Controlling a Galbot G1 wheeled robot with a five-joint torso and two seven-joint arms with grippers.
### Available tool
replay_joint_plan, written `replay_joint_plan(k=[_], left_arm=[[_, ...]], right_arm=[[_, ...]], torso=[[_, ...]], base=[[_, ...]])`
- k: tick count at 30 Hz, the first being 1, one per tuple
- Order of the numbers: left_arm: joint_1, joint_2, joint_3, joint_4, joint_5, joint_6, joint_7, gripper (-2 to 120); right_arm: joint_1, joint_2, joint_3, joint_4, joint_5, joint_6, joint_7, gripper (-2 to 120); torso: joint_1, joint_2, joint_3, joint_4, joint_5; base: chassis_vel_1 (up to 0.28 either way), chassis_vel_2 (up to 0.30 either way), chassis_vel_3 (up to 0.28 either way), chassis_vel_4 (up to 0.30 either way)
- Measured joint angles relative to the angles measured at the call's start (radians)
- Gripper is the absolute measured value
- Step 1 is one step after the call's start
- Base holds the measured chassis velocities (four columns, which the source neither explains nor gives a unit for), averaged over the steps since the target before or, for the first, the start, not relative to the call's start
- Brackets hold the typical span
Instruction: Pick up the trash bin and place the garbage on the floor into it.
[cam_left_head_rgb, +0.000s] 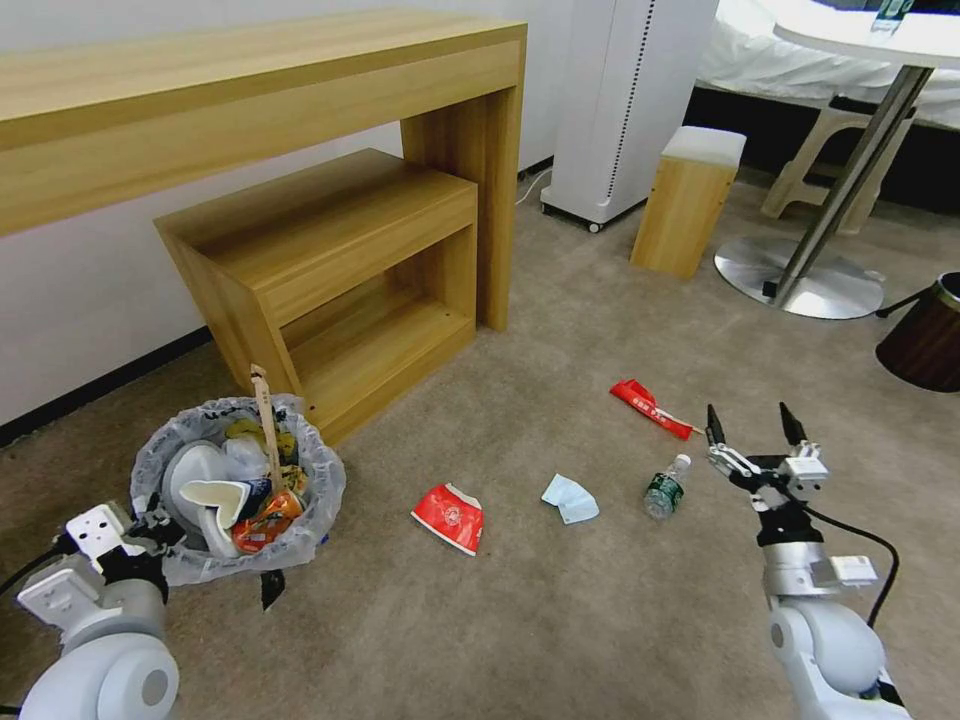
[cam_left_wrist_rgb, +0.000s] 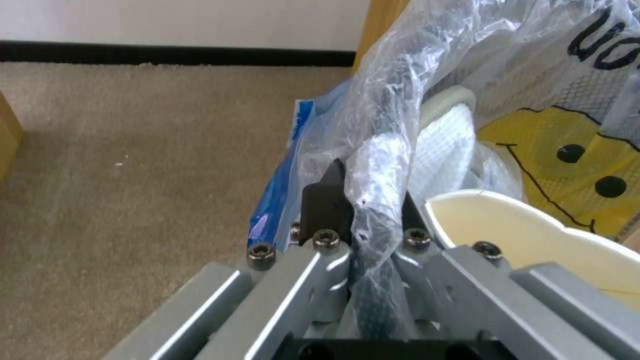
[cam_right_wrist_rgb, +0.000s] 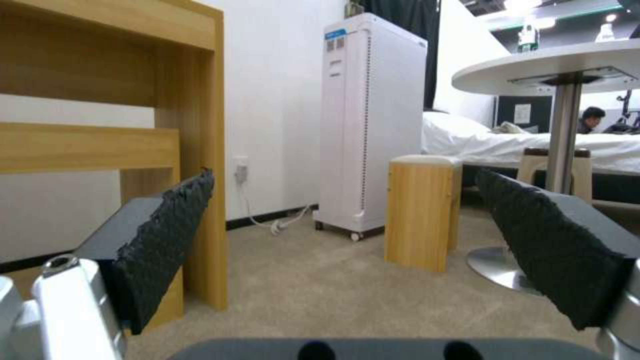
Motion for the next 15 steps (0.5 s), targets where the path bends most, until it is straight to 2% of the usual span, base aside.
replay_joint_plan(k=[15], left_arm=[[0.029, -0.004, -0.014, -0.036, -0.002, -0.023, 0.01, 1]], right_arm=[[-0.006, 0.034, -0.014, 0.015, -0.003, 0.001, -0.009, 100]], torso=[[0.0, 0.0, 0.0, 0.0001, 0.0]], base=[[0.0, 0.0, 0.0, 0.0]])
